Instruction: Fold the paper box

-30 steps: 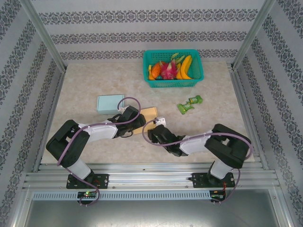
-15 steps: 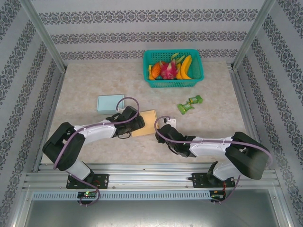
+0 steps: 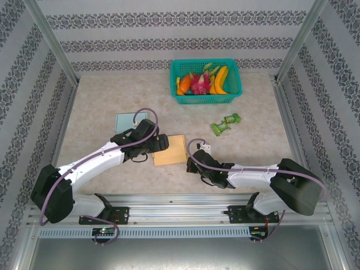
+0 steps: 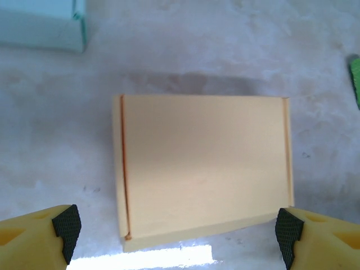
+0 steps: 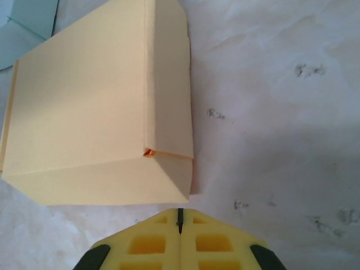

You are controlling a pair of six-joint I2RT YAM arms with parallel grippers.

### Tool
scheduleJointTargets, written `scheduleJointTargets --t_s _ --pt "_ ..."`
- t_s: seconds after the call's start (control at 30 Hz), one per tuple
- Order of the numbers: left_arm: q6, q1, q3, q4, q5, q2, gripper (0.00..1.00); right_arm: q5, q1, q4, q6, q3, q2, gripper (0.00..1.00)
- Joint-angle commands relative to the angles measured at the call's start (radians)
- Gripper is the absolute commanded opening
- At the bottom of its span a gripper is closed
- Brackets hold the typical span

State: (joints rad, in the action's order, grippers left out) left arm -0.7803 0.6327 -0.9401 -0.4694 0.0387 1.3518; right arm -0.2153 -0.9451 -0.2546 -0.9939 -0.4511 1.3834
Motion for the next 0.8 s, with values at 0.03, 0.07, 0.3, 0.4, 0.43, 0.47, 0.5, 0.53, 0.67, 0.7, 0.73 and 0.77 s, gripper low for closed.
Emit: scheduleJointTargets --t_s 0.03,0.07,0.3,0.4,0.43,0.47,0.5,0.53,0.67,0.7,0.73,0.77 --pt "0.179 -0.064 -0.11 0.029 -0.094 0.168 0.91 0.027 -0.018 -0.042 -0.079 0.002 0.043 0.0" --pt "0.194 -0.079 -0.142 0.033 -0.103 0.216 0.91 0.031 -0.018 -0.051 -0.086 -0.002 0.06 0.0" --pt "0.24 -0.148 -0.224 0.115 -0.193 0.408 0.9 0.063 -0.012 -0.134 -0.111 -0.025 0.151 0.0" --pt "0.226 -0.15 -0.21 0.141 -0.209 0.434 0.9 0.069 0.015 -0.132 -0.099 -0.034 0.16 0.0" --pt "0.22 -0.15 -0.202 0.151 -0.226 0.439 0.89 0.075 0.026 -0.132 -0.095 -0.037 0.162 0.0" --pt "0.211 -0.151 -0.185 0.172 -0.246 0.441 0.89 0.08 0.042 -0.13 -0.087 -0.039 0.163 0.0" --pt "0.197 -0.149 -0.167 0.188 -0.26 0.441 0.89 0.088 0.056 -0.126 -0.079 -0.043 0.165 0.0" --pt "0.185 -0.149 -0.15 0.202 -0.27 0.44 0.89 0.096 0.068 -0.121 -0.071 -0.048 0.167 0.0" --pt "0.134 -0.148 -0.085 0.237 -0.287 0.42 0.89 0.125 0.115 -0.108 -0.055 -0.054 0.171 0.0" --pt "0.118 -0.146 -0.072 0.238 -0.286 0.41 0.89 0.127 0.124 -0.106 -0.053 -0.052 0.171 0.0" --pt "0.102 -0.146 -0.063 0.233 -0.279 0.4 0.89 0.129 0.132 -0.105 -0.053 -0.049 0.168 0.0" --pt "0.083 -0.144 -0.053 0.229 -0.272 0.387 0.89 0.131 0.139 -0.104 -0.051 -0.045 0.164 0.0"
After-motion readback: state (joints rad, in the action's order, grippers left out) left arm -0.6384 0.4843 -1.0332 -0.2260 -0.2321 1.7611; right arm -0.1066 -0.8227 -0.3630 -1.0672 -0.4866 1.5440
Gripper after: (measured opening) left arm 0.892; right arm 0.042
